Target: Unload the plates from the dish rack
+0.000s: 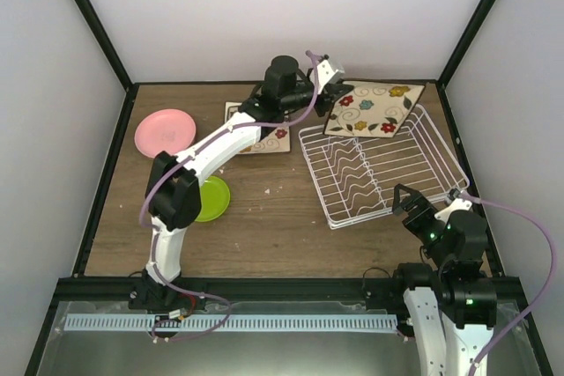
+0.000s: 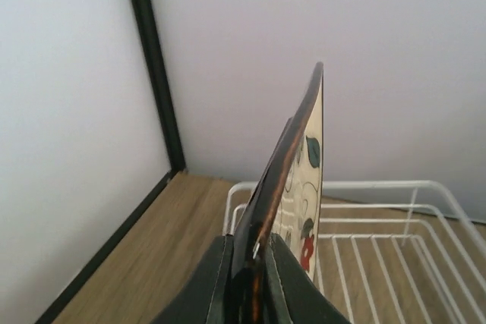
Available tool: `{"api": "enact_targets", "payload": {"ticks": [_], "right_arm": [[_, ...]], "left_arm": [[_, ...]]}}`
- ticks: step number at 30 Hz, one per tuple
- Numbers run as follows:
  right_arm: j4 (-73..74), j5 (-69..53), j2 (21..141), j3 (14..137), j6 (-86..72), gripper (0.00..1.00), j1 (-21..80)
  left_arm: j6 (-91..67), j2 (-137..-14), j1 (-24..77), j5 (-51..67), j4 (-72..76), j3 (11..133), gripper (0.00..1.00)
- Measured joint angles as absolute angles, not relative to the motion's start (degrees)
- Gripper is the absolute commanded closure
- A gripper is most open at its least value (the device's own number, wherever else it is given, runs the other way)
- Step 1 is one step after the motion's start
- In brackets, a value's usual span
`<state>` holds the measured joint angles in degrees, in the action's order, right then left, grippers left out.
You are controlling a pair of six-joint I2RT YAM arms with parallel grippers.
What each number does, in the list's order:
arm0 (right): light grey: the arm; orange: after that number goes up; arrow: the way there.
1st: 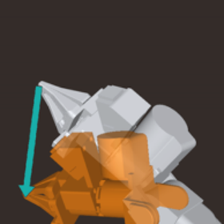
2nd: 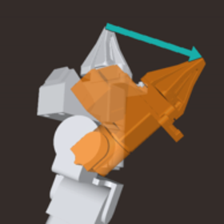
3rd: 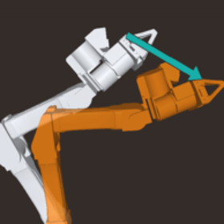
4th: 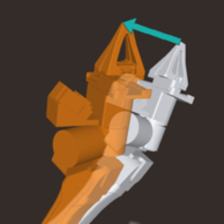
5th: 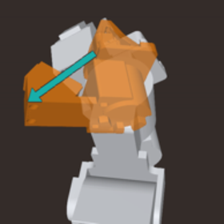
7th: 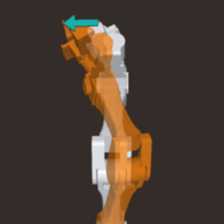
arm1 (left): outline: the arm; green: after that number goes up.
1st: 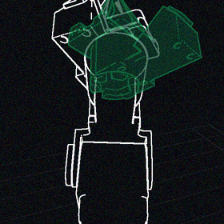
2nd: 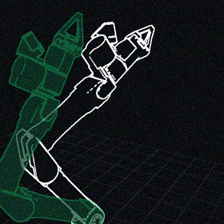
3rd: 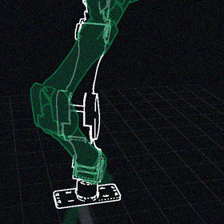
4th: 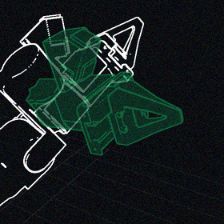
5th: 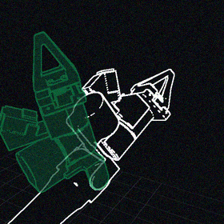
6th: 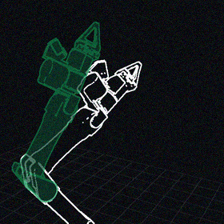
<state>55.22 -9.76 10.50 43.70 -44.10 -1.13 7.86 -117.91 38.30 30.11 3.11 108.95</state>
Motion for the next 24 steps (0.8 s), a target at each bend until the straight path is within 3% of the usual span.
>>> {"api": "enact_targets", "payload": {"ticks": [6, 11, 24], "right_arm": [[55.8, -9.7, 10.1, 43.7, -44.5, 0.00, -1.1], [56.4, -9.7, 9.7, 43.7, -44.7, 0.00, -1.1], [53.6, -10.6, 10.2, 39.3, -45.2, 0.00, -1.1]], "left_arm": [[6.9, -115.0, 40.6, 29.9, 7.6, 106.6, 0.96], [-0.1, -114.8, 36.9, 26.0, 8.3, 106.6, 0.96], [-35.0, -109.7, 1.0, 20.8, 7.9, 103.8, 0.96]]}}
